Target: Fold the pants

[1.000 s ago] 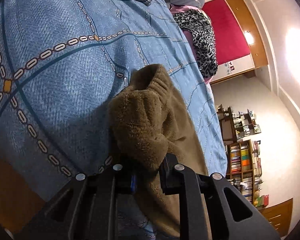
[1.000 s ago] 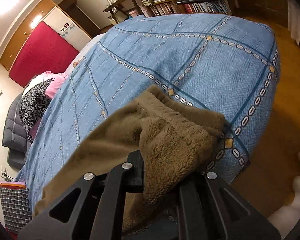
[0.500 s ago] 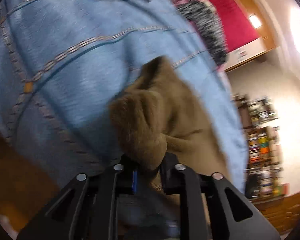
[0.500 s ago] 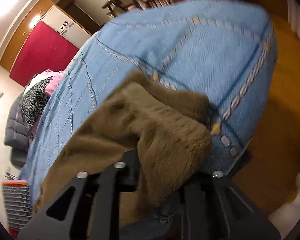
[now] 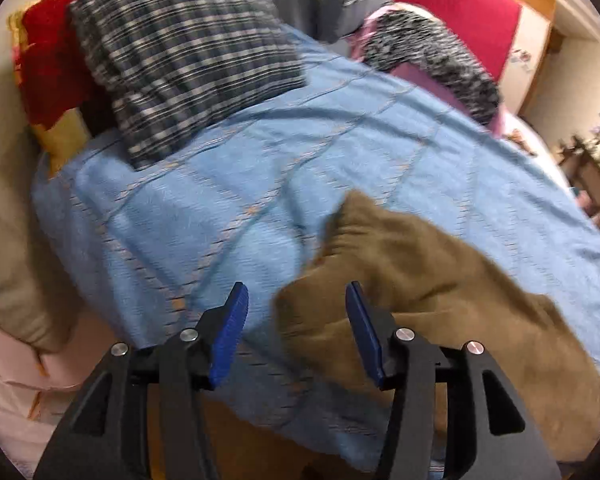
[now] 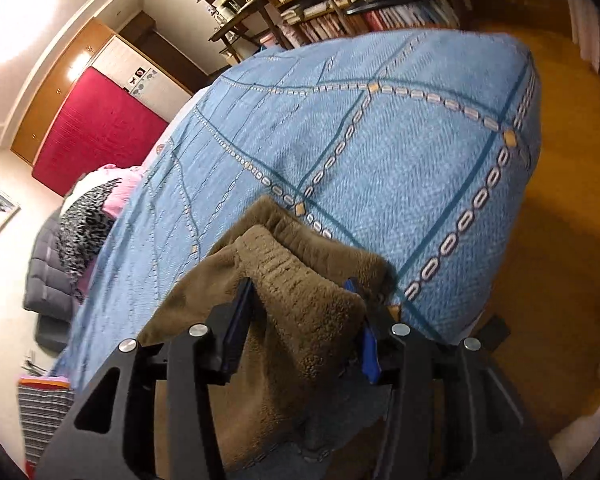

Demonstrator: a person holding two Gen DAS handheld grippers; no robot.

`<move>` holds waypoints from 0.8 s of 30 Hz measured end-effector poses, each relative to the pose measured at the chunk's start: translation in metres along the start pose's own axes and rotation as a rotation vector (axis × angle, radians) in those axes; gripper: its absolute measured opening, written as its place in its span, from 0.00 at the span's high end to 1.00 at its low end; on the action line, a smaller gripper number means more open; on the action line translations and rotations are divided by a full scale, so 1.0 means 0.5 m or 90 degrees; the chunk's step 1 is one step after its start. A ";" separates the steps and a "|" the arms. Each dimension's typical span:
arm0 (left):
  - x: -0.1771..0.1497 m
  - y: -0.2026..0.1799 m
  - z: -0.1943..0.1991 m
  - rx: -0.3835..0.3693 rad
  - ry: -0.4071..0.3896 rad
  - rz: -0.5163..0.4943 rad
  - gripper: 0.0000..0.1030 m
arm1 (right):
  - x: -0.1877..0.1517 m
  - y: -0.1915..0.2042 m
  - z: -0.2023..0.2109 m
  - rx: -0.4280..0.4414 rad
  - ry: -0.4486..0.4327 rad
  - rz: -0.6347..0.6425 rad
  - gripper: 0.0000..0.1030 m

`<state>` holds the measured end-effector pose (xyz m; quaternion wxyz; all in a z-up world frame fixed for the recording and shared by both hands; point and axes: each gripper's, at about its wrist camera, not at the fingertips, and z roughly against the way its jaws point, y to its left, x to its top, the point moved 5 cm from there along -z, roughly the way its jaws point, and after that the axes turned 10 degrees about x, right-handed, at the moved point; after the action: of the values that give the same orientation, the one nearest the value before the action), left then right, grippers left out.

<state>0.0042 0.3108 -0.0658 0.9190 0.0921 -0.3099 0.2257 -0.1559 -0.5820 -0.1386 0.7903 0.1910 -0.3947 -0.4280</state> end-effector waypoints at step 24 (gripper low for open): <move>-0.200 -0.658 -0.041 -0.324 0.066 -0.297 0.50 | 0.044 0.092 -0.110 -0.026 0.026 0.245 0.79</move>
<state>0.0999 -0.0087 -0.1526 0.9538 -0.0834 -0.2798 -0.0704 -0.0812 -0.5761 -0.1330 0.8690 0.1049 -0.3991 -0.2730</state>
